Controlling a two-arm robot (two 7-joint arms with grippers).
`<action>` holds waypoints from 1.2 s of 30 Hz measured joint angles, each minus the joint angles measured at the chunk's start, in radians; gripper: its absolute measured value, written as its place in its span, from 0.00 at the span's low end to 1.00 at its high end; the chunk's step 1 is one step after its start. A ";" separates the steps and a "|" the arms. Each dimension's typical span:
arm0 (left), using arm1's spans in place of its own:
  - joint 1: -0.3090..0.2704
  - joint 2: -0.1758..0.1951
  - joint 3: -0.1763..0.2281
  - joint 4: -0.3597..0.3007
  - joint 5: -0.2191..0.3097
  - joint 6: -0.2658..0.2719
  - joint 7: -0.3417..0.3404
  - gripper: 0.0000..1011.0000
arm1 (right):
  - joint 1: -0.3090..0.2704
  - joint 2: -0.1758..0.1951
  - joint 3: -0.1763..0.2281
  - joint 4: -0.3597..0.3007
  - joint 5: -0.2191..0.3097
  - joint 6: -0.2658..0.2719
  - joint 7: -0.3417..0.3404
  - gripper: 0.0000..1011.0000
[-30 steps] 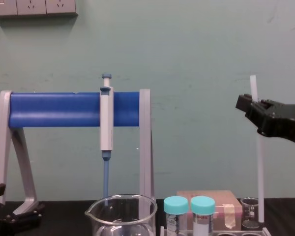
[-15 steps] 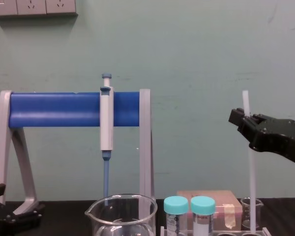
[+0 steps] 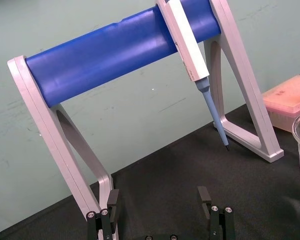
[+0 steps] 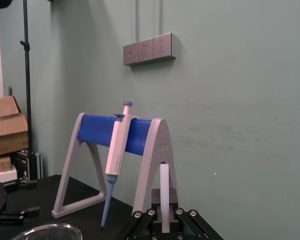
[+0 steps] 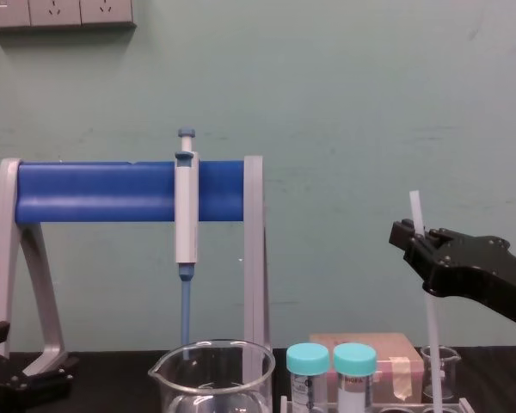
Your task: Pick up the stirring rod with one hand, then place it down.
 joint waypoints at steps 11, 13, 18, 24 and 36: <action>0.000 0.000 0.000 0.000 0.000 0.000 0.000 0.99 | 0.007 -0.011 -0.004 0.039 -0.007 0.010 0.000 0.07; 0.000 0.000 0.000 0.000 0.000 0.000 0.000 0.99 | 0.007 -0.012 -0.005 0.044 -0.008 0.015 -0.001 0.07; 0.000 0.000 0.000 0.000 0.000 0.000 0.000 0.99 | 0.008 -0.014 -0.008 0.058 -0.017 0.024 -0.007 0.07; 0.000 0.000 0.000 0.000 0.000 0.000 0.000 0.99 | 0.008 -0.015 -0.009 0.065 -0.023 0.030 -0.011 0.07; 0.000 0.000 0.000 0.000 0.000 0.000 0.000 0.99 | 0.006 -0.016 -0.008 0.069 -0.036 0.038 -0.023 0.07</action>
